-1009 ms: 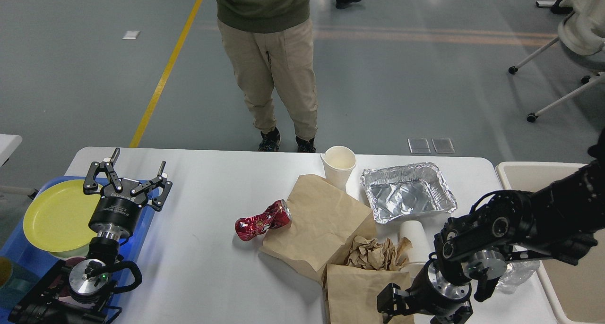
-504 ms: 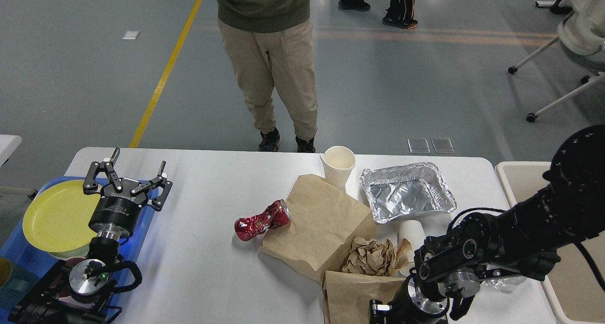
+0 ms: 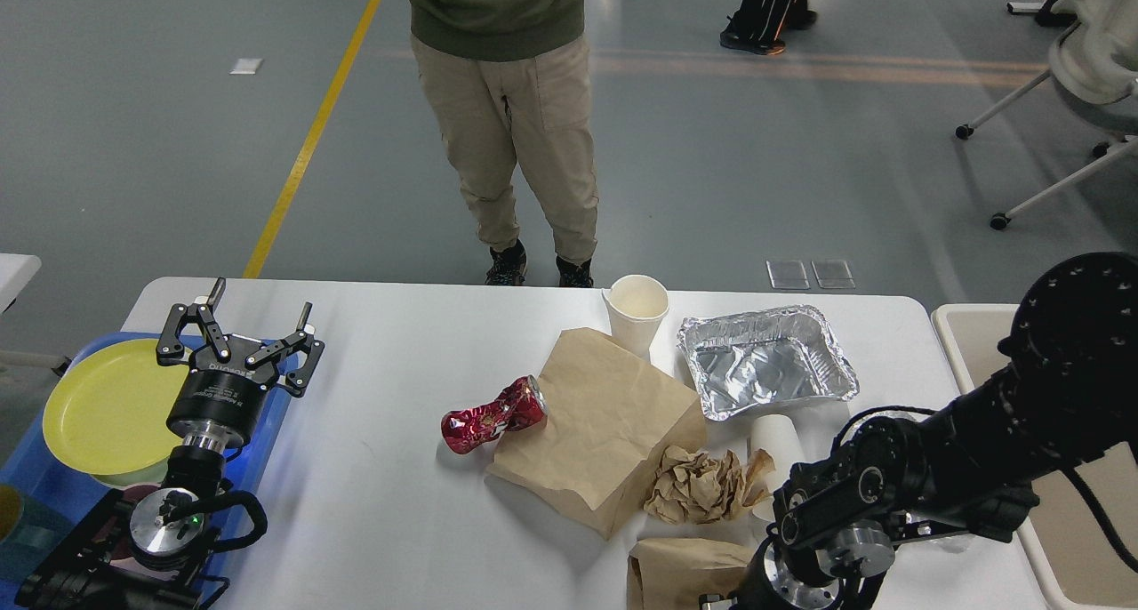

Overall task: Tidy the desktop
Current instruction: 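Lift the paper bag and carry it over the white bin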

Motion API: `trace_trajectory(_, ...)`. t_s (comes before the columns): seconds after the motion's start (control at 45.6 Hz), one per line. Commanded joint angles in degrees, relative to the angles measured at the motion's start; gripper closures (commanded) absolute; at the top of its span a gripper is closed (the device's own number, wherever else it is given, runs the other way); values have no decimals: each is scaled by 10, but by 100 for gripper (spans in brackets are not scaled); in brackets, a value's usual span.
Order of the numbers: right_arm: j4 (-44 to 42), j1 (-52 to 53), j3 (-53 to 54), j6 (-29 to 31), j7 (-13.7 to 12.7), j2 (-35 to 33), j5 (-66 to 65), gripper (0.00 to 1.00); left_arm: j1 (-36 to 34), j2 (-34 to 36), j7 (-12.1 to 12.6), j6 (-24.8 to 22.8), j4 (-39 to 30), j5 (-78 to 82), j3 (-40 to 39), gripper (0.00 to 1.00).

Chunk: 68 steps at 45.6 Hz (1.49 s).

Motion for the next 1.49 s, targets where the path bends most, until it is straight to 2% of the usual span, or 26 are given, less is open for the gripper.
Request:
trace_trajectory(0.0, -12, -4, 2, -2, 2, 1, 0, 100, 0, 0, 0, 0, 0, 0, 0, 4)
trace_trajectory(0.263, 0, 4, -1, 16, 2, -16, 2, 100, 0, 0, -1, 0, 0, 0, 0, 4)
trace_trajectory(0.548, 74, 106, -13, 159, 1, -118, 24, 100, 0, 0, 0, 0, 0, 0, 0, 4)
trace_trajectory(0.79, 125, 286, -91, 287, 2, -232, 33, 100, 0, 0, -1, 0, 0, 0, 0, 4)
trace_trajectory(0.943, 133, 444, -179, 378, 6, -268, 61, 100, 0, 0, -1, 0, 0, 0, 0, 4)
trace_trajectory(1.053, 132, 524, -217, 419, 7, -272, 63, 100, 0, 0, -1, 0, 0, 0, 0, 4)
trace_trajectory(1.272, 128, 574, -216, 407, 9, -272, 72, 100, 0, 0, -1, 0, 0, 0, 0, 4)
trace_trajectory(1.469, 109, 570, -226, 335, 8, -275, 79, 100, 0, 0, -1, 0, 0, 0, 0, 4)
